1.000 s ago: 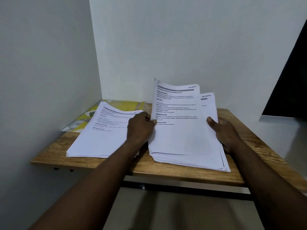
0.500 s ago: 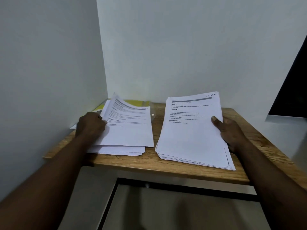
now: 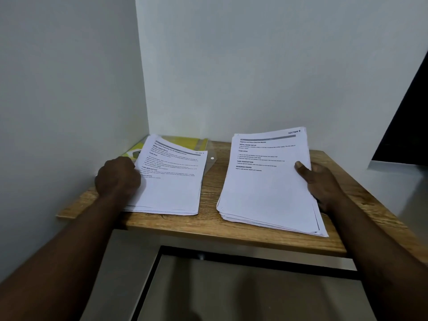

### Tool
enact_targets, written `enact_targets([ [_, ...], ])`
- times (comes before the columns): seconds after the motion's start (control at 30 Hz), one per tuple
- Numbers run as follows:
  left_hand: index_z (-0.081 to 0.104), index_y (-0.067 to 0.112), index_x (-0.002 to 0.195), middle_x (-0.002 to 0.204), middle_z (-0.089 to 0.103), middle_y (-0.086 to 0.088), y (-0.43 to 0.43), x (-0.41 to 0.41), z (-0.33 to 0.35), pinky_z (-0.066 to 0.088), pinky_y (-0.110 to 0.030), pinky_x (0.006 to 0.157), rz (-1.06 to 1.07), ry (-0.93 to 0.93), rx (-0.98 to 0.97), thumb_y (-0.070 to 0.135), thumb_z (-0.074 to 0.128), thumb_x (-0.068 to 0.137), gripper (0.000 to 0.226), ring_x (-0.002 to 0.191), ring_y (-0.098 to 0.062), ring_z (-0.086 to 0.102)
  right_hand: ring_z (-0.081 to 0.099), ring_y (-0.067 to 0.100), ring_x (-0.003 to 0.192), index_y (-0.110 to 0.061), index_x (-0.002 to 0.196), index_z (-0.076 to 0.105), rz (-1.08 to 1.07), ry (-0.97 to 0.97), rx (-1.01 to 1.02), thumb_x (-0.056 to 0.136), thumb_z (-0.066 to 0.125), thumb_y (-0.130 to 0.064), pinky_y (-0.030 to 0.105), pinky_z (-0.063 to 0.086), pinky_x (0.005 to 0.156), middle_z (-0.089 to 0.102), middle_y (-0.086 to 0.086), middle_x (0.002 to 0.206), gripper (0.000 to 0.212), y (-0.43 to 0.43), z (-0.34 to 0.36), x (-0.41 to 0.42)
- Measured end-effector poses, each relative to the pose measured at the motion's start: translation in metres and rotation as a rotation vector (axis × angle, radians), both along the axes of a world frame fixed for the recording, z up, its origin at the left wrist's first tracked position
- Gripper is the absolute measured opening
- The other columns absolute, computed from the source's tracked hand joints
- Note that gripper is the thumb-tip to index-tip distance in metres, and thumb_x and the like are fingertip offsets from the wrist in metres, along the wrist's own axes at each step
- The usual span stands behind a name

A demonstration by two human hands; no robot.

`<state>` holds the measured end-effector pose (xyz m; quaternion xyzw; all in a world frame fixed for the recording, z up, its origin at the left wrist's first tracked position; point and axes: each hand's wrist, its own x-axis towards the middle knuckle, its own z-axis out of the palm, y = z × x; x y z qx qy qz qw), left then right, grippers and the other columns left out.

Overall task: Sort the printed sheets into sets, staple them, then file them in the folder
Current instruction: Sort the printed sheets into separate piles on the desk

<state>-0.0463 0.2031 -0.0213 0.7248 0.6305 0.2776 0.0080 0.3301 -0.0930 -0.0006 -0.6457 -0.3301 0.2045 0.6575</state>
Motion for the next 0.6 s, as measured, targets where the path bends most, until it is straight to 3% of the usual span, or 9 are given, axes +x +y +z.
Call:
enact_targets([
  [0.2,0.068,0.014,0.121,0.116,0.064,-0.019,-0.013,0.012,0.007,0.047,-0.052,0.09,-0.013,0.068,0.163,0.02,0.068,0.091,0.031,0.108,-0.046,0.058,0.08,0.021,0.084,-0.012,0.108,0.073,0.006,0.032,0.014,0.105,0.064,-0.03,0.034,0.066,0.067,0.082,0.002,0.097,0.02,0.001,0.001,-0.001],
  [0.3,0.073,0.017,0.116,0.113,0.07,-0.016,-0.027,0.039,0.014,0.05,-0.048,0.088,-0.191,0.027,0.225,0.015,0.07,0.086,0.03,0.105,-0.044,0.061,0.08,0.019,0.082,-0.012,0.108,0.073,0.01,0.036,0.022,0.105,0.064,-0.029,0.029,0.063,0.062,0.082,-0.001,0.093,0.019,0.001,0.002,-0.003],
  [0.43,0.078,0.026,0.092,0.096,0.078,0.008,-0.063,0.091,0.02,0.053,-0.034,0.086,-0.575,-0.276,-0.057,0.035,0.073,0.091,0.01,0.1,-0.019,0.07,0.08,0.018,0.081,-0.012,0.108,0.073,0.02,0.041,0.028,0.105,0.064,-0.028,0.029,0.063,0.06,0.082,-0.001,0.092,0.018,0.001,0.002,-0.004],
  [0.5,0.077,0.025,0.081,0.084,0.076,0.011,-0.078,0.115,0.019,0.053,-0.031,0.081,-0.661,-0.391,-0.151,0.044,0.073,0.093,0.023,0.089,-0.012,0.072,0.08,0.018,0.08,-0.013,0.107,0.073,0.018,0.03,0.027,0.105,0.064,-0.028,0.028,0.062,0.06,0.082,-0.002,0.092,0.018,0.002,0.001,-0.003],
  [0.6,0.076,0.025,0.088,0.086,0.076,0.011,-0.09,0.143,0.013,0.054,-0.034,0.082,-0.714,-0.455,-0.241,0.058,0.073,0.091,0.034,0.087,-0.012,0.072,0.08,0.02,0.083,-0.012,0.108,0.073,0.02,0.028,0.027,0.105,0.064,-0.029,0.029,0.063,0.062,0.082,0.001,0.095,0.019,0.003,0.0,-0.001],
])
